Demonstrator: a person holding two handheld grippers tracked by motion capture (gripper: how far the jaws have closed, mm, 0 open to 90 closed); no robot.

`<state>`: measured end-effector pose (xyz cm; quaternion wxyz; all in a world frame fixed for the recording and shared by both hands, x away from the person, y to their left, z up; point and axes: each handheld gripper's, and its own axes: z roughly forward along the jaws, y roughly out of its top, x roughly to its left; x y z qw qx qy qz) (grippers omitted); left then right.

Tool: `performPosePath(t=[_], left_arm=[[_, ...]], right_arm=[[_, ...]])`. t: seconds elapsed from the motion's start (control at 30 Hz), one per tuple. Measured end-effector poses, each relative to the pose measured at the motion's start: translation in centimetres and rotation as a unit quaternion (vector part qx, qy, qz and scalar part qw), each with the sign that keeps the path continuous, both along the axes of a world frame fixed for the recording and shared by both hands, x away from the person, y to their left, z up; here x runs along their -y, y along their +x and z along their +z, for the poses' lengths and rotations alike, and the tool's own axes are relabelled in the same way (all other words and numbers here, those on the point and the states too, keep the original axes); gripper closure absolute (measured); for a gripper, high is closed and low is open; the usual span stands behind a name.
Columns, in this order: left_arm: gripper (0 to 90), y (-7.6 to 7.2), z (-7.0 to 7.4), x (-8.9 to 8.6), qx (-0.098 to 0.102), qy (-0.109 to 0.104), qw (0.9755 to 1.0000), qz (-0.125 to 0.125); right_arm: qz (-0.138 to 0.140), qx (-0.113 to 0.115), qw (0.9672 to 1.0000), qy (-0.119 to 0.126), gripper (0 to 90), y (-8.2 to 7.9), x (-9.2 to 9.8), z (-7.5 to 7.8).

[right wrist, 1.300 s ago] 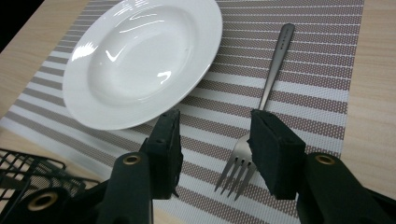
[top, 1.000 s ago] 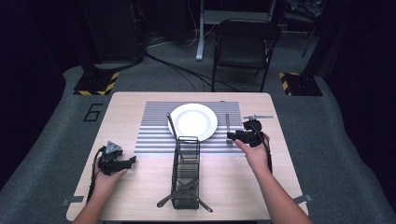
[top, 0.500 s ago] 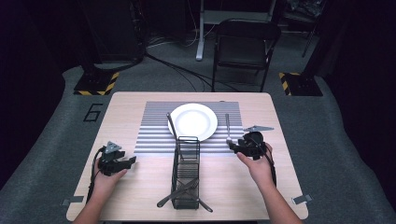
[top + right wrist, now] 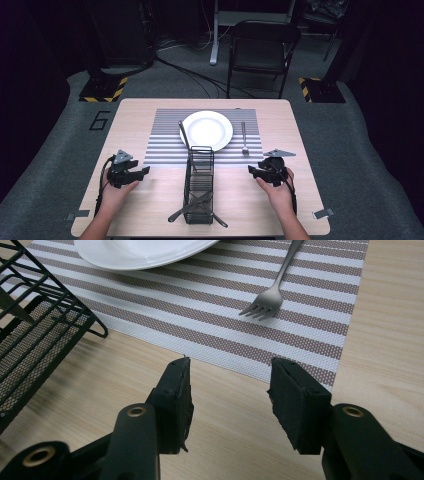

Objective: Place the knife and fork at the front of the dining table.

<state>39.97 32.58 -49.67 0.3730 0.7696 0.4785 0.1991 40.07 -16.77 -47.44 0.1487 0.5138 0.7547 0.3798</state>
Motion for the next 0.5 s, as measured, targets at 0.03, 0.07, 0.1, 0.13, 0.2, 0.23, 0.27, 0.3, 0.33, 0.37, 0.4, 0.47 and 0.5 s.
performPosePath(t=[0.03,0.07,0.1,0.13,0.2,0.23,0.27,0.3,0.33,0.37,0.4,0.47,0.5], left_arm=[[40.8,0.0,0.2,0.1,-0.006,-0.004,1.0,-0.002],[40.9,0.0,0.3,0.3,-0.008,-0.006,0.9999,-0.004],[41.0,0.0,0.4,0.5,-0.007,-0.003,1.0,-0.006],[41.0,0.0,0.6,0.6,-0.005,-0.001,0.9999,-0.009],[41.1,0.0,0.9,0.9,-0.006,0.0,0.9999,-0.015],[42.1,0.0,1.1,1.1,-0.004,-0.004,0.9999,-0.015],[42.7,0.0,1.3,1.2,-0.008,-0.003,0.9998,-0.02],[42.9,-0.1,1.5,1.4,-0.007,-0.004,0.9997,-0.021],[43.4,-0.1,1.7,1.6,-0.009,-0.006,0.9997,-0.022],[43.6,-0.1,2.0,1.9,-0.01,-0.01,0.9996,-0.025],[43.7,-0.1,2.1,2.2,-0.008,-0.016,0.9995,-0.025],[43.6,0.0,2.6,2.6,-0.009,-0.015,0.9994,-0.029],[43.4,0.0,2.8,2.8,-0.006,-0.013,0.9994,-0.031]], right_arm=[[-0.004,0.003,1.0,0.002,50.6,-0.1,0.1,-0.2],[-0.004,0.008,1.0,0.0,50.6,-0.2,0.2,-0.4],[-0.005,0.01,0.9999,0.0,50.4,-0.3,0.3,-0.6],[-0.005,0.01,0.9999,0.003,50.4,-0.4,0.3,-0.7],[-0.003,0.009,1.0,0.0,50.2,-0.5,0.4,-0.9],[-0.003,0.011,0.9999,-0.002,50.1,-0.5,0.4,-1.0],[-0.002,0.01,0.9999,-0.002,50.0,-0.5,0.5,-1.1],[-0.003,0.008,1.0,0.0,49.9,-0.5,0.5,-1.2],[-0.001,0.009,1.0,-0.001,49.9,-0.5,0.5,-1.2],[-0.001,0.009,1.0,-0.003,49.9,-0.5,0.5,-1.2],[-0.001,0.008,1.0,-0.002,50.0,-0.6,0.4,-1.3],[0.005,0.013,0.9998,-0.011,50.2,-0.6,0.4,-1.3],[0.006,0.016,0.9997,-0.016,50.6,-0.6,0.3,-1.2]])
